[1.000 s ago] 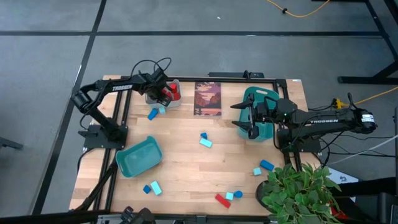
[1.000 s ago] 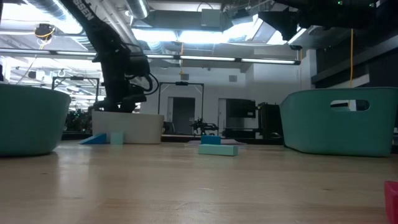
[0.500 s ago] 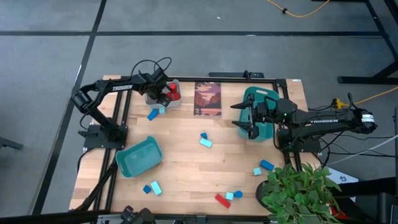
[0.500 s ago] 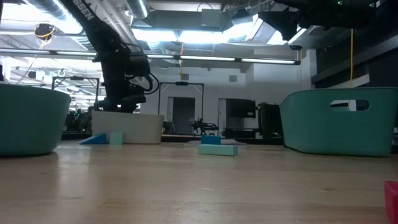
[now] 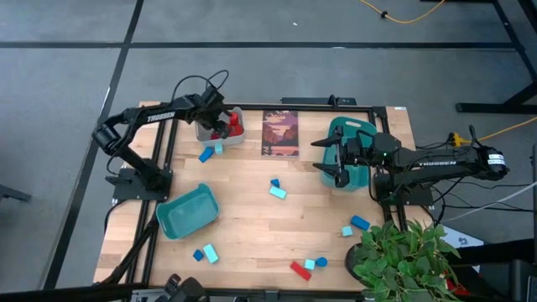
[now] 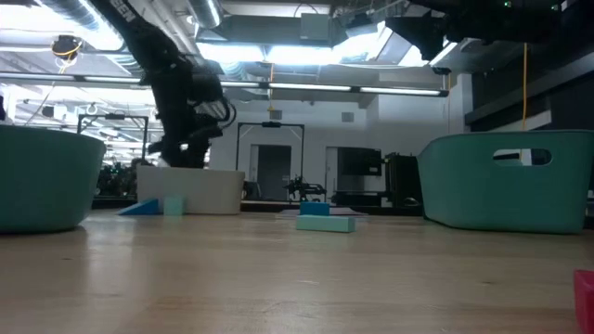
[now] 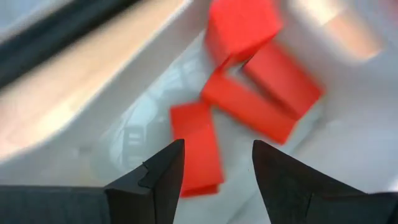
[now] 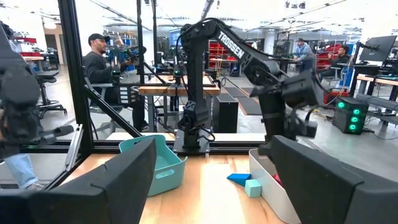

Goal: Sort & place blocks by color
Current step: Put the red block into the gray bin

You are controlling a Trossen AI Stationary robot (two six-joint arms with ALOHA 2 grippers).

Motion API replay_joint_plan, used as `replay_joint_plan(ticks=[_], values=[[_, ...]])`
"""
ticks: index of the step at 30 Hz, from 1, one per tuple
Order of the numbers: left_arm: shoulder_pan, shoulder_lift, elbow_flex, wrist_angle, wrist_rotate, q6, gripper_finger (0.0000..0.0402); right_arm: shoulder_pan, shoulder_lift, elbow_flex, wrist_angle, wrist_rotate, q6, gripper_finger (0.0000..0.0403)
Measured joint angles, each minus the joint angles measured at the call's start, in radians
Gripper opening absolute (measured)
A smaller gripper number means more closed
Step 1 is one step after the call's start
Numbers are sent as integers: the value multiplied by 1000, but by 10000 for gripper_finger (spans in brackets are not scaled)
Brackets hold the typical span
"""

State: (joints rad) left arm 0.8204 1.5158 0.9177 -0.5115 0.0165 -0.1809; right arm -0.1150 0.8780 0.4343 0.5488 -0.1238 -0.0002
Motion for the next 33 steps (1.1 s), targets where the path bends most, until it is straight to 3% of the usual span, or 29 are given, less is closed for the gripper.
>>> replay_joint_plan(ticks=[7,11,16,24,33], values=[[-35,-150,7,137,50,10,182,0,0,0,2,0,21,320],[-80,-263,-6,279,65,35,182,0,0,0,2,0,23,320],[-152,-405,-62,490,155,38,182,0,0,0,2,0,22,320],[-328,-592,-306,903,226,-10,183,0,0,0,2,0,22,320],[-492,-666,-600,1328,261,-21,183,0,0,0,8,0,22,320]])
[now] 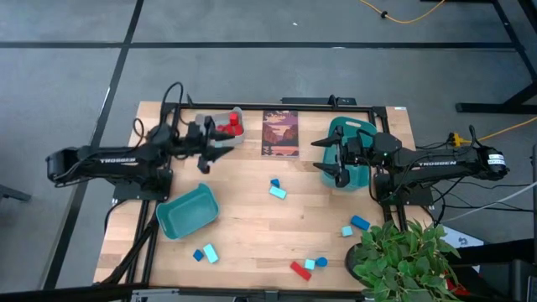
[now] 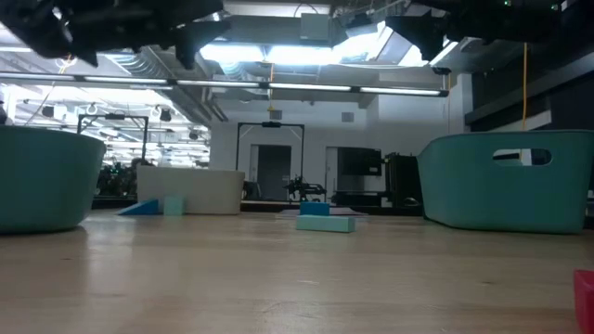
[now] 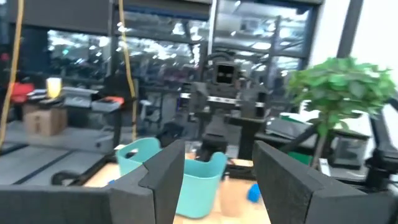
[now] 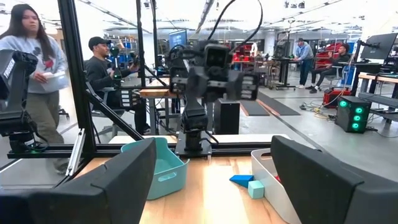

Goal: Sort & place blocks by color
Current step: Put the red block into the gray bin

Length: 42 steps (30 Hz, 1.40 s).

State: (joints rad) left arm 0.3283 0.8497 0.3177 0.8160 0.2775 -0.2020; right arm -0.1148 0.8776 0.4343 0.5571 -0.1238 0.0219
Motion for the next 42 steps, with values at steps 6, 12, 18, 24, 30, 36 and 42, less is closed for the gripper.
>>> replay_joint_plan(ticks=[6,12,18,24,30,36,42], values=[[-42,0,-52,72,-7,14,183,0,0,0,0,0,-2,320],[-44,0,-53,77,-8,26,183,0,0,0,-1,0,-1,320],[-44,0,-53,77,-8,26,183,0,0,0,-1,0,-4,320],[-44,0,-53,76,-8,26,183,0,0,0,-6,59,33,320],[-44,0,-53,76,-8,26,183,0,30,0,-7,72,119,320],[-44,0,-53,76,-8,24,183,51,157,30,-1,0,217,320],[-44,0,-53,76,-7,-5,183,149,332,120,-2,-135,264,307]])
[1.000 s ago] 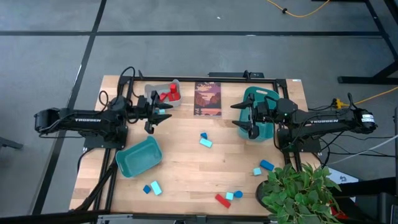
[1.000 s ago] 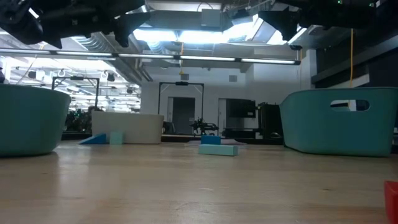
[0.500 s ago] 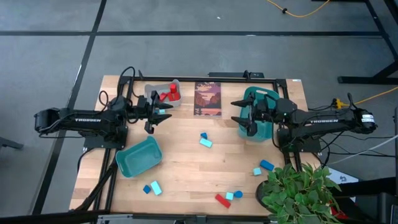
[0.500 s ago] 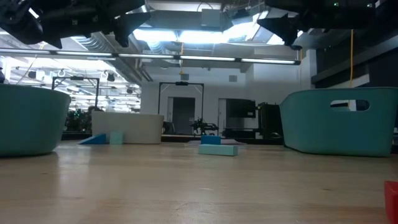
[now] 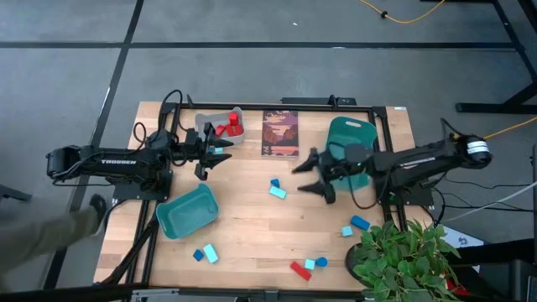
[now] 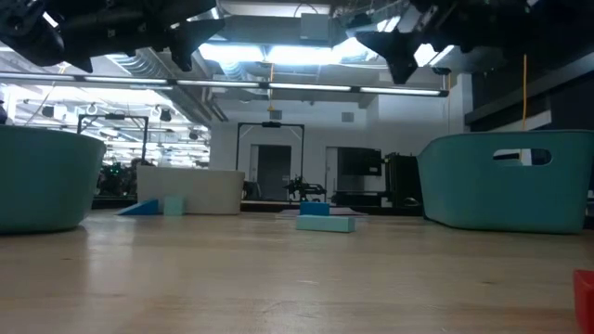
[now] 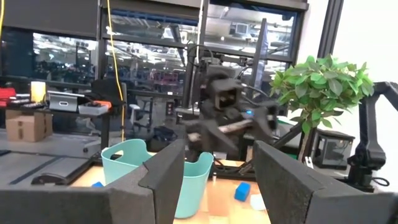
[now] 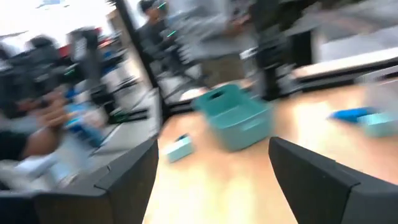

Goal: Sort & place blocks by color
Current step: Put the red block into the gray bin

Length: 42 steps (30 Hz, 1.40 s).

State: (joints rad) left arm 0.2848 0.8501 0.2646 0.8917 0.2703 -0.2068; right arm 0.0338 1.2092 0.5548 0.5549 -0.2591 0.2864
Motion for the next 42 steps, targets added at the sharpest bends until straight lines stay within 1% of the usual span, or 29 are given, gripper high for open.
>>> replay_joint_plan(ticks=[2,4,9,11,13,17,20,23,29,33,35,39,42], values=[[0,0,0,0,0,-2,183,37,56,34,0,-57,19,301],[0,0,0,0,0,-8,183,81,105,72,0,-83,23,295],[0,0,0,0,1,-29,182,206,202,168,-1,-84,25,282],[0,0,0,0,0,-30,183,253,231,205,-33,-83,44,279],[0,0,0,0,1,-31,182,296,261,248,-111,-51,58,275],[0,0,0,0,0,-49,182,378,330,357,-319,66,49,252],[0,0,0,0,0,-49,182,414,386,436,-419,82,47,215],[0,0,0,0,-5,-49,182,439,436,498,-476,81,43,162],[0,0,0,0,-25,-49,182,471,505,570,-526,70,62,52],[0,0,0,0,-26,-49,182,491,544,592,-535,44,137,9],[0,0,0,0,-25,-49,182,502,563,592,-544,22,197,5],[0,0,0,0,-26,-49,182,529,602,592,-554,22,304,13],[0,0,0,0,-27,-49,182,549,640,592,-587,48,374,13]])
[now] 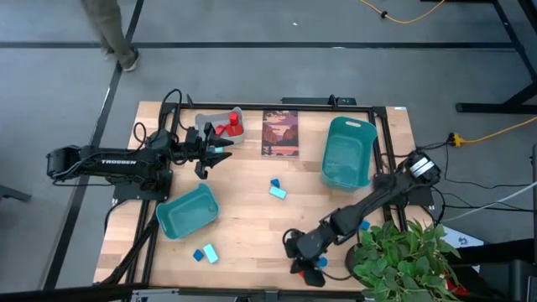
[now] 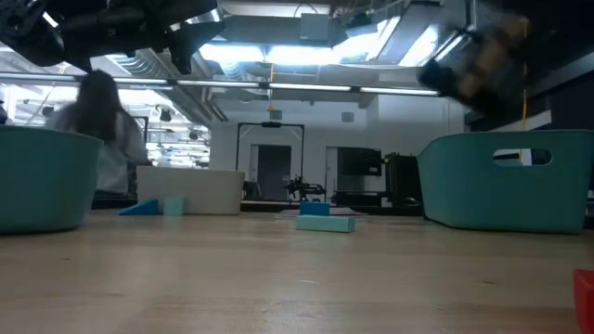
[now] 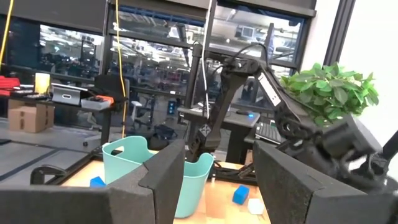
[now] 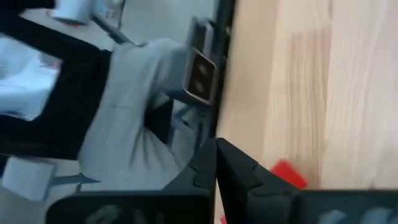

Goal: Sort & place blocks by color
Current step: Put the red block into the gray bin

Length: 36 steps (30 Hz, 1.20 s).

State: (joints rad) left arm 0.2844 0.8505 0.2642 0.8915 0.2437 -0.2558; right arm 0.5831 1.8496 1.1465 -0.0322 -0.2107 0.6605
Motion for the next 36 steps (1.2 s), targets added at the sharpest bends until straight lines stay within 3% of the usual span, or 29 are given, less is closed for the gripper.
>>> replay_joint_plan(ticks=[8,14,18,36], values=[[0,0,0,0,-1,0,182,30,62,5,-45,99,207,3],[0,0,0,0,-1,0,182,65,137,217,-469,176,239,2],[0,0,0,0,-12,0,182,72,193,333,-606,191,204,2],[0,0,0,0,-25,1,182,70,211,338,-561,168,278,28]])
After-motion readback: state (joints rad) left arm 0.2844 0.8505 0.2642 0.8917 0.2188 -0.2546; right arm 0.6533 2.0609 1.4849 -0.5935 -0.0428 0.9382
